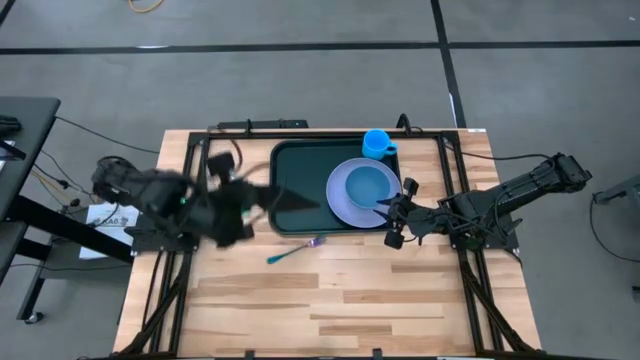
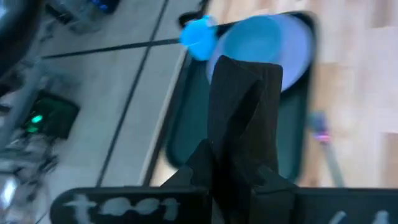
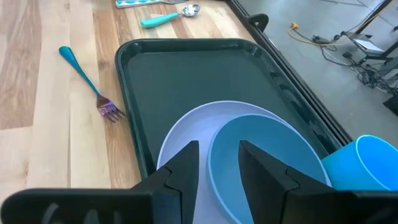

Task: Set up tray
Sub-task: Put the black napkin on the black serving tray

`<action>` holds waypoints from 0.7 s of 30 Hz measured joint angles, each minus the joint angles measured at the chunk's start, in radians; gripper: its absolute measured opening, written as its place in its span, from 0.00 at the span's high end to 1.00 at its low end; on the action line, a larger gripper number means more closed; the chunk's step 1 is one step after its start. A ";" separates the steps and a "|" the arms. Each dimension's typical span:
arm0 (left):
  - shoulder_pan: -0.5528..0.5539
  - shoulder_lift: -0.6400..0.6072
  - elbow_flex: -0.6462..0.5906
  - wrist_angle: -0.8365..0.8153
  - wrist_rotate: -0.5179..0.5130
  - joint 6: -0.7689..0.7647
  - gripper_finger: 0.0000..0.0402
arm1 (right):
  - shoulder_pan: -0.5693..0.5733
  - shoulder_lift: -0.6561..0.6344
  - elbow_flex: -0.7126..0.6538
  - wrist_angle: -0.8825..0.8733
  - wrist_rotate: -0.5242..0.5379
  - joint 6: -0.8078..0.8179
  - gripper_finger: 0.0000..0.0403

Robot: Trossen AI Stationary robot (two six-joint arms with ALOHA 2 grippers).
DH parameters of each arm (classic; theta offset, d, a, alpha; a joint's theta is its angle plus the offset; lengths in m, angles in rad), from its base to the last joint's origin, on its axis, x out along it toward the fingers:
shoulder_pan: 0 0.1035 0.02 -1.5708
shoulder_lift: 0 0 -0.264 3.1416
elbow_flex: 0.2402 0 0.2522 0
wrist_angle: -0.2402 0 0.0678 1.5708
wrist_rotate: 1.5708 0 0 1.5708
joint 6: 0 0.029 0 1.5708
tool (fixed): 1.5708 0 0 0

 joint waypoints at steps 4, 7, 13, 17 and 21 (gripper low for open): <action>0.155 -0.009 0.000 0.000 0.022 0.149 1.00 | 0.000 0.000 0.000 0.000 -0.001 0.008 0.73; 0.278 -0.010 -0.022 0.057 0.078 0.278 1.00 | 0.000 0.000 0.000 -0.003 -0.001 0.021 0.73; 0.504 -0.009 -0.153 0.350 0.293 0.552 1.00 | 0.000 0.018 0.000 -0.013 0.000 0.028 0.73; 0.636 -0.006 -0.261 0.497 0.336 0.674 1.00 | 0.000 0.038 0.001 -0.009 0.001 0.037 0.73; 0.774 -0.006 -0.321 0.570 0.372 0.729 1.00 | 0.000 0.061 0.002 -0.004 0.001 0.038 0.73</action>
